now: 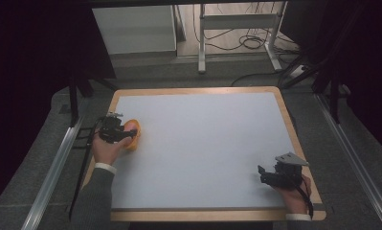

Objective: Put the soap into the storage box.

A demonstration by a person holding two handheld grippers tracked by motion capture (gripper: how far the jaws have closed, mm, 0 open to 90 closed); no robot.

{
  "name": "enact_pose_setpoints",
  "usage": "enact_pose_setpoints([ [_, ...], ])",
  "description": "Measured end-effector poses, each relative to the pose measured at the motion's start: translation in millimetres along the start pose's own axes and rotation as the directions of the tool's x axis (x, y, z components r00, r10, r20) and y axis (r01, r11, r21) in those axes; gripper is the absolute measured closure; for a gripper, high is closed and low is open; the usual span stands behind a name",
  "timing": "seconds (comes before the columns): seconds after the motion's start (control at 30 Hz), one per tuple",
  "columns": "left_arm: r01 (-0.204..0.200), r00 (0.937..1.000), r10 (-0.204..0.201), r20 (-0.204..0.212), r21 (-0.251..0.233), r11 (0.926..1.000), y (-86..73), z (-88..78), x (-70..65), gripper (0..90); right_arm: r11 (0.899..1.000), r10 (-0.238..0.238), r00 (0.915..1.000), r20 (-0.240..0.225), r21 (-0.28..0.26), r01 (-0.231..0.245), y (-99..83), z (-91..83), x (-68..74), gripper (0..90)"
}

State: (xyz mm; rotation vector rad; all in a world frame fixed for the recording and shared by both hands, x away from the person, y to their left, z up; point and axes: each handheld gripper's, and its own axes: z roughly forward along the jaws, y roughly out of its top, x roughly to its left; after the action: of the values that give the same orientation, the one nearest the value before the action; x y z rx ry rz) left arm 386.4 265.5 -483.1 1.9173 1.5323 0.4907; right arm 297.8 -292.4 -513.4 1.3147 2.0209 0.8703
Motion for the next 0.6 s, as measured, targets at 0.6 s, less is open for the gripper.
enact_pose_setpoints([
  [0.6,-0.084,0.9846,0.103,0.142,-0.134,0.9875,-24.4,-37.4,-31.4,25.8,1.0,-0.004,1.0,-0.001,0.005,0.004,-0.3,0.9,0.6,9.6],
])
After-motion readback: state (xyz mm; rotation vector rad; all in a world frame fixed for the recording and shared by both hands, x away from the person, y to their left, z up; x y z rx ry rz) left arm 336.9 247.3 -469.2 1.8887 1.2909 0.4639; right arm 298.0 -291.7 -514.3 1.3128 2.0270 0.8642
